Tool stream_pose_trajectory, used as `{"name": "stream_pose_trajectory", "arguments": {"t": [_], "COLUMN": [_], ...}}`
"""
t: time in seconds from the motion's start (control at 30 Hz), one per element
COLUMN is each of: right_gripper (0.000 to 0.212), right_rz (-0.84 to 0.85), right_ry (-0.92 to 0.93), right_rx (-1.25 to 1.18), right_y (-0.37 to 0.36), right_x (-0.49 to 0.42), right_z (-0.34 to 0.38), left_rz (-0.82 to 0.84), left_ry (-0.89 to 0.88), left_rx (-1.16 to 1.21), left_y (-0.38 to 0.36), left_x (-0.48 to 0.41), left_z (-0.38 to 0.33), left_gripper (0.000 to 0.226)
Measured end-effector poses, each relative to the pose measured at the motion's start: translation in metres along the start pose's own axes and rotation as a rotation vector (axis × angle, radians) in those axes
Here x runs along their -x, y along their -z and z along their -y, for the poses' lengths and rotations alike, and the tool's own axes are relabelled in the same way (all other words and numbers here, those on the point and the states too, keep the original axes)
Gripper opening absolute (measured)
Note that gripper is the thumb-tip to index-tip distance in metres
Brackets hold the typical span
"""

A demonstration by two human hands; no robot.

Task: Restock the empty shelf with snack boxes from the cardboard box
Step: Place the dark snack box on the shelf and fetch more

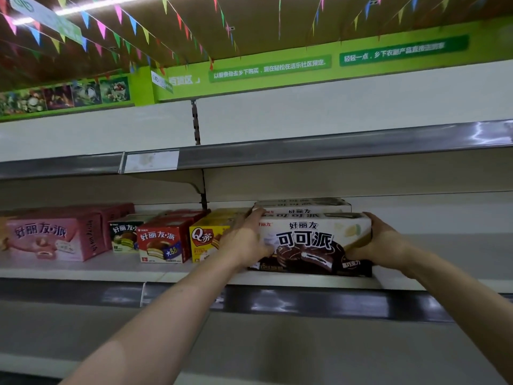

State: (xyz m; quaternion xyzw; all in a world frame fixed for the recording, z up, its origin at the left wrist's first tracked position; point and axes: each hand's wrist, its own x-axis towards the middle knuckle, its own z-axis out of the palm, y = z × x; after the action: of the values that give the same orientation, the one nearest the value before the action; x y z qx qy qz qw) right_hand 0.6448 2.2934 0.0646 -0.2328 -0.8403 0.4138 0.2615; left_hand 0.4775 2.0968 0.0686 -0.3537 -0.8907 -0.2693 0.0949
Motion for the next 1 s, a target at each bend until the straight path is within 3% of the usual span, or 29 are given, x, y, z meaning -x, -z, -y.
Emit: {"name": "stream_pose_trajectory", "arguments": {"t": [0.17, 0.3, 0.6, 0.7, 0.87, 1.0], "right_gripper": [0.058, 0.072, 0.055, 0.064, 0.1, 0.096], "right_rz": [-0.086, -0.028, -0.148, -0.171, -0.218, -0.354], "right_ry": [-0.05, -0.087, -0.103, -0.086, -0.067, 0.176], "right_rx": [0.151, 0.296, 0.464, 0.481, 0.502, 0.797], "right_y": [-0.02, -0.02, -0.039, -0.041, -0.041, -0.043], "right_x": [-0.029, -0.041, -0.05, -0.052, -0.044, -0.034], "right_z": [-0.01, -0.009, -0.014, -0.014, -0.011, -0.006], "left_rz": [-0.089, -0.145, -0.186, -0.189, -0.205, -0.199], "left_ry": [0.006, 0.012, 0.03, 0.036, -0.047, -0.098], "left_rx": [-0.378, -0.597, -0.566, -0.584, -0.692, -0.7], "left_y": [-0.005, -0.009, -0.024, -0.027, -0.034, -0.05], "left_x": [-0.011, -0.018, -0.035, -0.037, -0.032, -0.027], "left_z": [-0.006, -0.008, -0.002, -0.001, -0.015, -0.027], "left_gripper": [0.082, 0.08, 0.071, 0.071, 0.071, 0.074]}}
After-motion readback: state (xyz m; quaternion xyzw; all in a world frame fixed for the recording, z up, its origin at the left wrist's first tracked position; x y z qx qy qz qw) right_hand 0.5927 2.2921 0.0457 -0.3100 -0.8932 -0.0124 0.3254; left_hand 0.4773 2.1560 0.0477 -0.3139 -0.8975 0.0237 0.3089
